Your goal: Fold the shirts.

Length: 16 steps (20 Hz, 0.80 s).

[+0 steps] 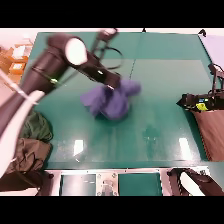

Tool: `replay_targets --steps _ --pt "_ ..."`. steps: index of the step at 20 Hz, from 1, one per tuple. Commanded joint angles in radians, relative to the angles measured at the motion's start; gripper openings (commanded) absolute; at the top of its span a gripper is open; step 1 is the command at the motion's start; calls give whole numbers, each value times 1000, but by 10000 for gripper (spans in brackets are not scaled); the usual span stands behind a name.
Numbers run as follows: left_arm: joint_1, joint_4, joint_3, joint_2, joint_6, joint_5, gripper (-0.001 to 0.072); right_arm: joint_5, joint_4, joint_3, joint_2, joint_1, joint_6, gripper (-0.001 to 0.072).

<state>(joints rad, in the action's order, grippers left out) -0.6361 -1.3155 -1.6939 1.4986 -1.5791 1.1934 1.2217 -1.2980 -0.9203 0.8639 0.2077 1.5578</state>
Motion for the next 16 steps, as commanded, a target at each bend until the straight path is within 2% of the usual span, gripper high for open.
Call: replay_targets --steps 1,3,6,8,10,12,13,16 --pt "-33 198 2 60 -10 32 706 4 7 -5 0 33 -7 312" --pt "41 196 -46 60 -2 182 705 18 23 -3 6 33 -7 411" --pt "187 192 -58 59 13 385 705 21 115 72 14 31 -27 433" --pt "258 193 19 59 33 415 704 17 202 180 18 29 -61 436" --pt "292 195 153 59 60 364 704 -22 328 316 18 26 -130 444" --pt "297 203 317 59 69 241 705 -113 451 443 19 -1 -193 456" --pt "297 229 389 59 70 174 705 -170 508 488 29 -24 -221 523" --pt "297 435 530 69 169 -6 705 -323 628 496 131 -76 -305 539"
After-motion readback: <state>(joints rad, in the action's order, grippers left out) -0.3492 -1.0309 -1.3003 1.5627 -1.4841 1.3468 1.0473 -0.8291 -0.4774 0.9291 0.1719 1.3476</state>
